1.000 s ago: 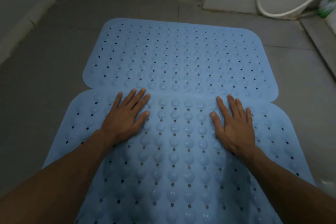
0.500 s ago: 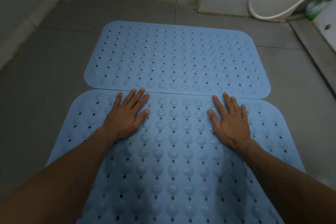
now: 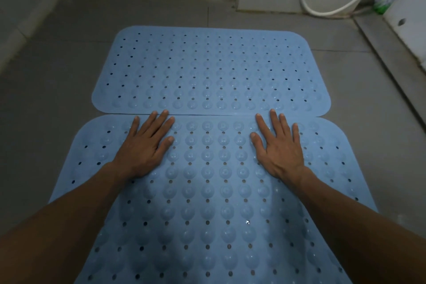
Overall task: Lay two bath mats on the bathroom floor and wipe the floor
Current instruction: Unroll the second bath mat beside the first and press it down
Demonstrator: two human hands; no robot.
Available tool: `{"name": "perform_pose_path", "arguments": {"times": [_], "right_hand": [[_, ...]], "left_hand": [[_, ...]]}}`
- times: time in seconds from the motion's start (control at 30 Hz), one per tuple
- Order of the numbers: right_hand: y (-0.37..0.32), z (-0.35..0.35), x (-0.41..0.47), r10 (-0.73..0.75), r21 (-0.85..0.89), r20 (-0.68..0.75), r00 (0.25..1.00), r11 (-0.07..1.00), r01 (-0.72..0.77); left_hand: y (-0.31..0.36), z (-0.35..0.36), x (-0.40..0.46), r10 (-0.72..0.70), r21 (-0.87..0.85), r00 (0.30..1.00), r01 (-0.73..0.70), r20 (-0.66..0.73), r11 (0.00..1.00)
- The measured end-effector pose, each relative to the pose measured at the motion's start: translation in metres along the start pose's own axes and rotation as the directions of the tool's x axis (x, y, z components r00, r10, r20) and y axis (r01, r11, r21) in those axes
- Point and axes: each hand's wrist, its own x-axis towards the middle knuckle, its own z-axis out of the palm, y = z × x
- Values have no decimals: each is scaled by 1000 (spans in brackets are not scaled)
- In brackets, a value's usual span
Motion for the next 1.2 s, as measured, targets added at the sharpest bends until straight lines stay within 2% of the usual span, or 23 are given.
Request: {"name": "perform_pose_path", "arguments": {"times": [0.3,0.53,0.6,0.7,0.8,0.87,0.97,1.07,1.2], "right_hand": [[-1,-2,0,11,-30,34,999,1000,-10],[-17,-25,1,74,-87,225,972,995,-55],[-35,-35,2,95,-138,219,971,988,-66],[-80,-38,-2,14,-119,157,988,993,5],[-137,-27,-11,-110,-31,112,988,993,114],[-172,-19,-12,-142,37,95,985,990,140],[-209,-4,-5,-139,99,29,990,986,135],[-227,15,-3,-97,126,-27,995,987,99],[-230,22,-3,-39,124,-28,999,991,43]], "left_hand": [[0,-2,1,6,-6,1000,-6,17,1000],[-4,-22,9,32,29,974,-40,224,999],[-6,-33,7,8,26,971,-15,237,1000],[-20,-44,-6,-54,-6,983,55,177,998],[-33,-42,-22,-121,-50,988,127,96,991],[-33,-36,-25,-188,-93,982,188,11,978],[-30,-25,-24,-251,-129,963,237,-104,963],[-32,-13,-25,-241,-102,960,228,-142,968],[-33,-9,-22,-229,-100,960,215,-163,972]]}}
